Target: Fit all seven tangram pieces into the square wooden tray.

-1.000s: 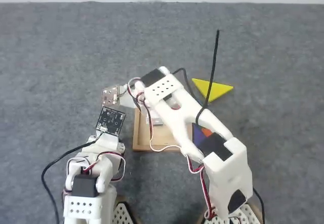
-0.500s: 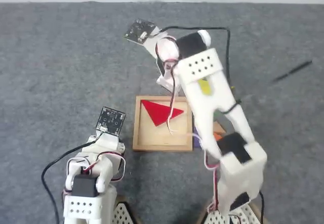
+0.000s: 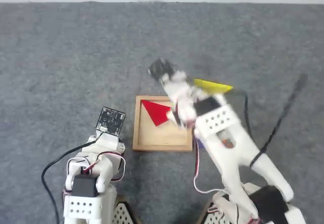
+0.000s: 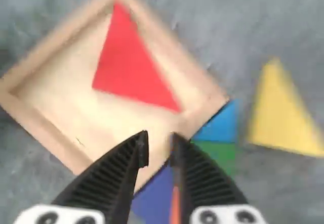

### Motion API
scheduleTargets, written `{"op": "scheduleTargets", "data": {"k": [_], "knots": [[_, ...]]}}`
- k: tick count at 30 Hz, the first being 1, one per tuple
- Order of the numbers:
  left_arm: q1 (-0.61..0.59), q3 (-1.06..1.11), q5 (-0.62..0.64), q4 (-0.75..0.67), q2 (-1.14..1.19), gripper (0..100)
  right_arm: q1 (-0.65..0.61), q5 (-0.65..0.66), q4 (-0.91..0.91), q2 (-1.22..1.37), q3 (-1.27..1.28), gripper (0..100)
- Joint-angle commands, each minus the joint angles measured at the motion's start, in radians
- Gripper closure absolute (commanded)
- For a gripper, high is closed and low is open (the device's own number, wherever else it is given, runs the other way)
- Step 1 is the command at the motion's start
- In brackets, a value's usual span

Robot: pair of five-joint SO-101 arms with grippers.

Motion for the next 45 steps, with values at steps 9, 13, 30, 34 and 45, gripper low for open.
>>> {"op": "scheduleTargets", "data": {"k": [9,13,30,34,45], "knots": [[-0.005,-0.012,0.008,0.006,-0.025,99,-0.073,-0.049,-0.137,0.166,-0.034,99.1],[-0.005,-0.012,0.008,0.006,-0.025,99,-0.071,-0.048,-0.134,0.300,-0.114,99.1],[-0.005,-0.012,0.008,0.006,-0.025,99,0.054,-0.048,-0.114,0.429,-0.299,99.0],[-0.005,-0.012,0.008,0.006,-0.025,99,0.051,-0.049,-0.048,0.249,-0.230,98.7],[-0.005,-0.012,0.008,0.006,-0.025,99,0.335,-0.031,0.157,-0.111,-0.230,80.9]]}}
